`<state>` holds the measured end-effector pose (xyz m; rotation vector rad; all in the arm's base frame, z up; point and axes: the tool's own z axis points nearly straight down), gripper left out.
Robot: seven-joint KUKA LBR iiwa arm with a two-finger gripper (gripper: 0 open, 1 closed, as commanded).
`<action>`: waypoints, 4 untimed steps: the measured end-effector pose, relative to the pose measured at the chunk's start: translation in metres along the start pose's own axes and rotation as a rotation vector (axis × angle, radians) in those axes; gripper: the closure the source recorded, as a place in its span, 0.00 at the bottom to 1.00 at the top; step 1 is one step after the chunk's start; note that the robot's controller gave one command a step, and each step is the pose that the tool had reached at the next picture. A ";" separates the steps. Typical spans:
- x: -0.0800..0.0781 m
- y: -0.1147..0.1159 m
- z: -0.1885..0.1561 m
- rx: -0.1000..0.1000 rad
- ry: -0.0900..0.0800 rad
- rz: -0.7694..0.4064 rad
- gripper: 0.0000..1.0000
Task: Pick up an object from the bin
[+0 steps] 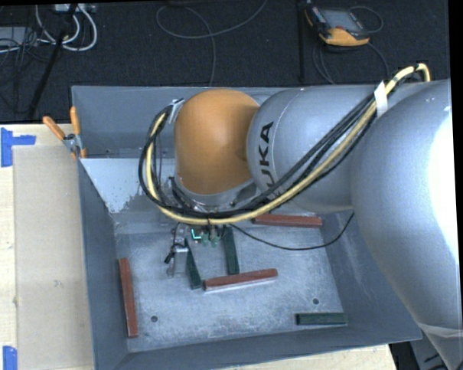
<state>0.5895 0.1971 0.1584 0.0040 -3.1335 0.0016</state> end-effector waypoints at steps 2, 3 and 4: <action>0.060 -0.110 0.089 0.002 -0.007 -0.358 0.00; 0.060 -0.108 0.090 -0.001 -0.007 -0.355 1.00; 0.102 -0.100 -0.096 0.003 -0.013 -0.822 1.00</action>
Offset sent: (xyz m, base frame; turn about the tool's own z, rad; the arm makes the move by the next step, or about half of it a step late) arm -0.0361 -0.0678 -0.0821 -0.3045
